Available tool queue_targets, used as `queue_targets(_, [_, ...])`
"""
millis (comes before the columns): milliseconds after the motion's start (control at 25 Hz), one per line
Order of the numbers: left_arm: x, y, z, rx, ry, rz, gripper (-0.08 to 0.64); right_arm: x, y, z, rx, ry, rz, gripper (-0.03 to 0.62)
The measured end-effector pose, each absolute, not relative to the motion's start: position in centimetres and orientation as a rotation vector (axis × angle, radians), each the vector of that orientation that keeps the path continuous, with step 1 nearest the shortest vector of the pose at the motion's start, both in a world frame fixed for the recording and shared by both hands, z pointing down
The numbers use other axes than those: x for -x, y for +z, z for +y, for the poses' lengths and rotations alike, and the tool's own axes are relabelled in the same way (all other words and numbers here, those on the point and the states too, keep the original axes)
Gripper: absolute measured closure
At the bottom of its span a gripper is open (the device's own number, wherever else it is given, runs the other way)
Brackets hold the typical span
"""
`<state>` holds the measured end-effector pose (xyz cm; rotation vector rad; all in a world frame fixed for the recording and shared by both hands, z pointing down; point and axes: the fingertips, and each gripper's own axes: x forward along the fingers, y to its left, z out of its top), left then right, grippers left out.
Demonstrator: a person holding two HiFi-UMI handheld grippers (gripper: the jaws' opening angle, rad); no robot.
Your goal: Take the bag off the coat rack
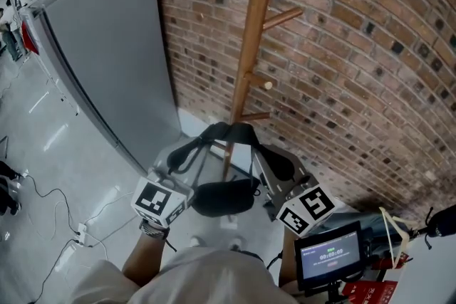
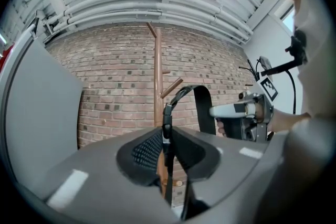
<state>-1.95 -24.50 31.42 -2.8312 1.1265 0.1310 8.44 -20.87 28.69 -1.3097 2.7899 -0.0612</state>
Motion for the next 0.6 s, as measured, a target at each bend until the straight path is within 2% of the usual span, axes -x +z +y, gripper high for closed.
queue_targets(600, [2.5,30.1,-24.0,2.815,0.172,1.128,0.505,-8.5,28.6,-20.7,1.32,-0.06,2.788,0.588])
